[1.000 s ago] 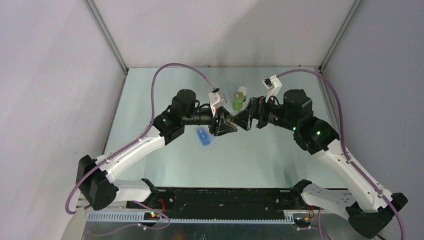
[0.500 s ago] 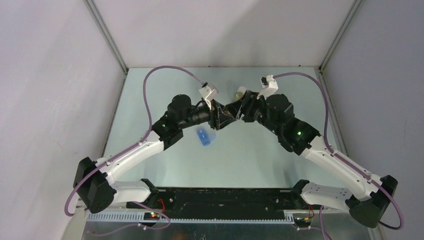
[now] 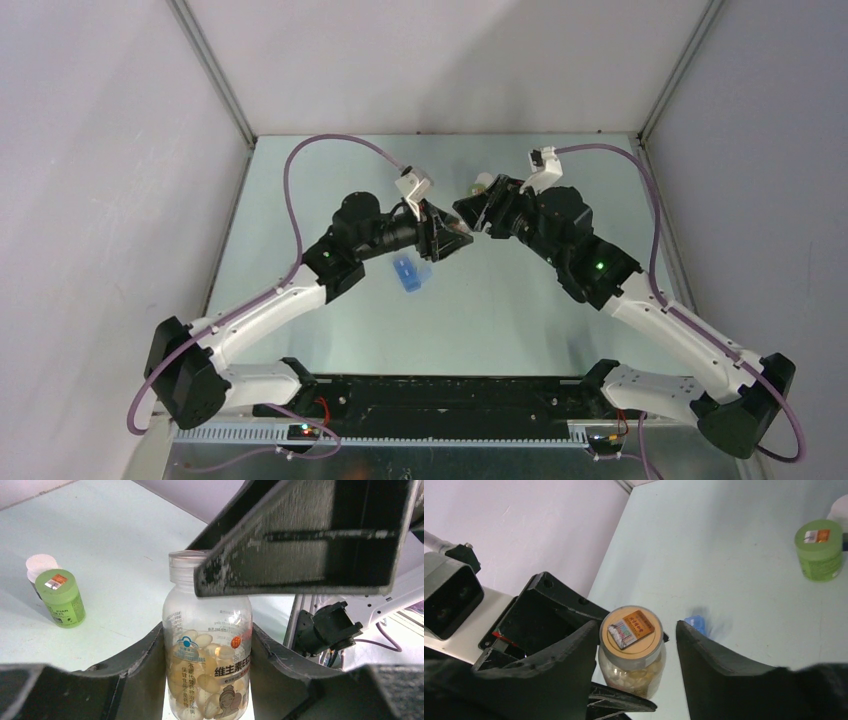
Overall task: Sort the pills into containers
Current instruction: Unscrew the lid of the pill bottle.
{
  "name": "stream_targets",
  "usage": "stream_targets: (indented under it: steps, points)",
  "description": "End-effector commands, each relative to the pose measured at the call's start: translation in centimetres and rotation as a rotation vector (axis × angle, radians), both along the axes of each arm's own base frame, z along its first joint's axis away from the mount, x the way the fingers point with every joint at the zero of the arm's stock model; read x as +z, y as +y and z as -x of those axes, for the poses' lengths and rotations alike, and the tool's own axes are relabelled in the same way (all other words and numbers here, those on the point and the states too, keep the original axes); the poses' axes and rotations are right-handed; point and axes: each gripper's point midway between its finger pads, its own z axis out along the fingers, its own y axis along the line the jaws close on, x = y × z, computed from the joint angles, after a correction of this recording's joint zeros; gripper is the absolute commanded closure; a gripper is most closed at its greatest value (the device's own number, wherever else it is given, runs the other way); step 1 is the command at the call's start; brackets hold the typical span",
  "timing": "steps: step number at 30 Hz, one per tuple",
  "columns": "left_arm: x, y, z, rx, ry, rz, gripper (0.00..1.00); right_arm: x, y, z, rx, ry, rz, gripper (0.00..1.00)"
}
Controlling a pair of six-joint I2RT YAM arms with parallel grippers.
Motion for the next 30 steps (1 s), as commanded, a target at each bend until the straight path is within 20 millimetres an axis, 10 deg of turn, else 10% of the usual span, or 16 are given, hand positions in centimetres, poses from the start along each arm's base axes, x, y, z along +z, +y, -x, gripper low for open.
stream_targets:
  steps: [1,4,10,19,25,30]
  points:
    - [2.2,0.3,0.8,-0.014,-0.058,0.057,1.0,1.9,-0.8,0.0,-0.013,-0.052,-0.035,0.28]
    - [2.0,0.4,0.8,-0.015,-0.055,0.052,1.0,1.8,-0.8,-0.2,-0.01,-0.049,-0.035,0.25]
    - [2.3,0.4,0.8,-0.013,-0.057,0.057,1.0,1.3,-0.6,-0.4,0.025,-0.021,-0.045,0.51]
    - [2.1,0.4,0.9,-0.018,-0.056,0.05,1.0,1.3,0.1,0.4,0.106,-0.035,-0.031,0.35]
    - [2.1,0.3,0.8,-0.019,-0.05,0.048,1.0,0.9,0.4,0.4,0.138,-0.036,-0.019,0.52]
    - [2.2,0.2,1.3,-0.042,-0.05,0.052,1.0,1.1,-0.1,0.7,0.18,-0.066,0.006,0.93]
